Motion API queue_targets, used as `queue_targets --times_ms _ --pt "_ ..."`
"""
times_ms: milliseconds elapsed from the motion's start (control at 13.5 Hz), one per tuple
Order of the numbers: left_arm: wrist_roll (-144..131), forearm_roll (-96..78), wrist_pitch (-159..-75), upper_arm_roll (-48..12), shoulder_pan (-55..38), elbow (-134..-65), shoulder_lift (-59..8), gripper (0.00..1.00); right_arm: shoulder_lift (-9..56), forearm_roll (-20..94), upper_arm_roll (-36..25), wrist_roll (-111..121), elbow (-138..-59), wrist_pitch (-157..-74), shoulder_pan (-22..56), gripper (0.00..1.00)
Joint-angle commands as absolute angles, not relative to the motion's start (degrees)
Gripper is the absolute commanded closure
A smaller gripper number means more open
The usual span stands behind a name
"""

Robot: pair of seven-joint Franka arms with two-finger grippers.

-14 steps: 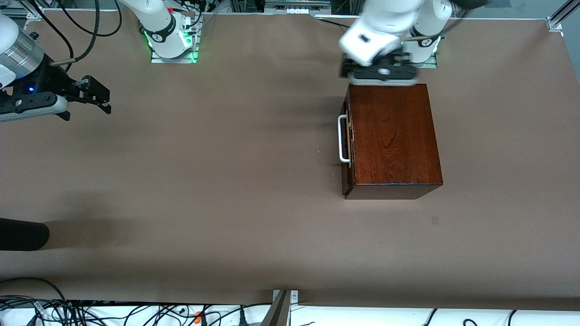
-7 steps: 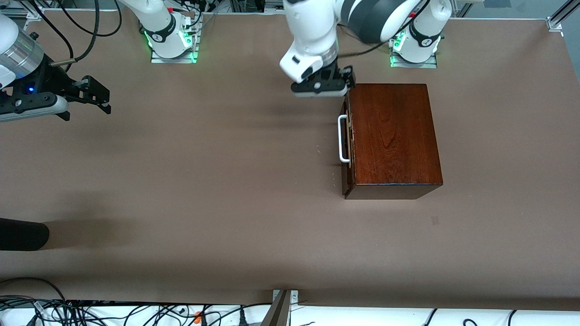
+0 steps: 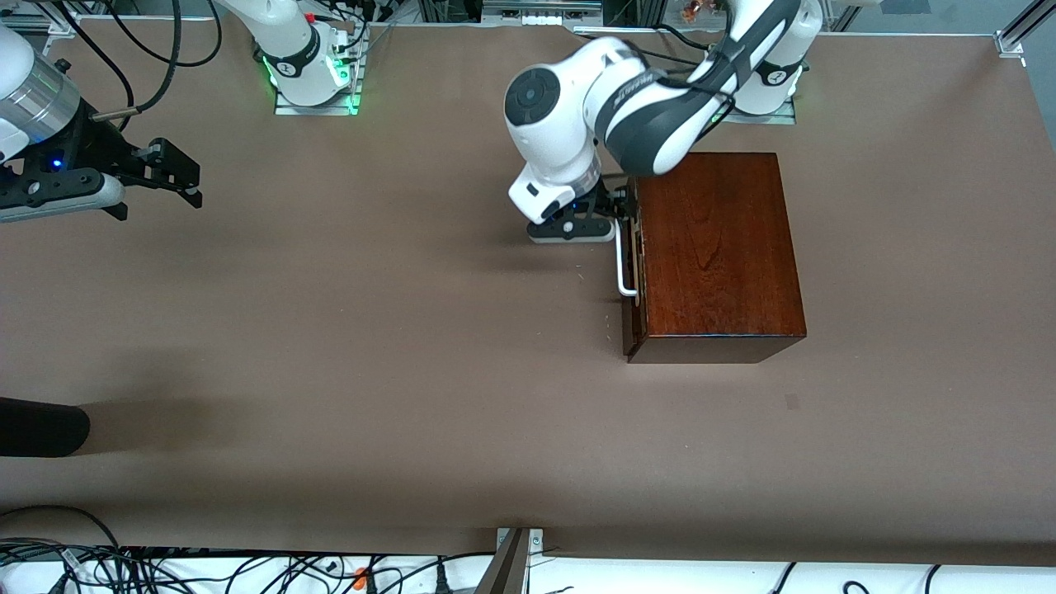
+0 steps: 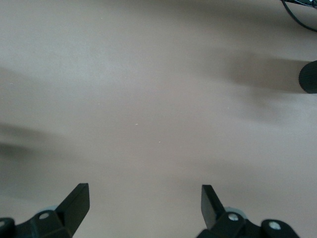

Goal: Open drawer, take yellow block, close drawer

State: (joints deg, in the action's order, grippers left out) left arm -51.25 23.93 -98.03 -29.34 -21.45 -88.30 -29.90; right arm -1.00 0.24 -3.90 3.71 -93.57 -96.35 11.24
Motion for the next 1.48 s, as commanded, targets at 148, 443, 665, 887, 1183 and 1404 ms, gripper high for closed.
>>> queue_targets --times_ms 148,443,665,887,1183,1404 --pt "-53.61 28.38 -99.49 -28.83 -21.18 -89.82 -32.69 0.00 -0.44 0.44 -3.78 3.60 -92.46 -95.62 10.90 0.00" --pt "-56.33 29.97 -100.19 -28.74 -21.09 -89.74 -34.80 0.00 -0.35 0.35 -3.78 3.69 -92.46 -95.71 10.99 0.00" --pt "-56.95 30.06 -100.98 -28.39 -21.27 -89.65 -35.85 0.00 -0.26 0.35 -3.78 3.69 -92.46 -95.71 10.99 0.00" --pt "-57.04 30.49 -101.69 -28.30 -21.36 -89.21 -37.00 0.00 -0.26 0.35 -3.78 3.69 -92.46 -95.54 10.90 0.00" --pt "-59.50 32.25 -102.04 -28.39 -21.97 -88.68 -38.58 0.00 -0.26 0.09 -3.78 3.69 -92.46 -95.54 10.99 0.00" --pt "-61.16 32.08 -102.57 -28.39 -23.89 -86.85 -40.42 0.00 -0.26 0.00 -3.78 3.69 -92.46 -95.54 10.90 0.00"
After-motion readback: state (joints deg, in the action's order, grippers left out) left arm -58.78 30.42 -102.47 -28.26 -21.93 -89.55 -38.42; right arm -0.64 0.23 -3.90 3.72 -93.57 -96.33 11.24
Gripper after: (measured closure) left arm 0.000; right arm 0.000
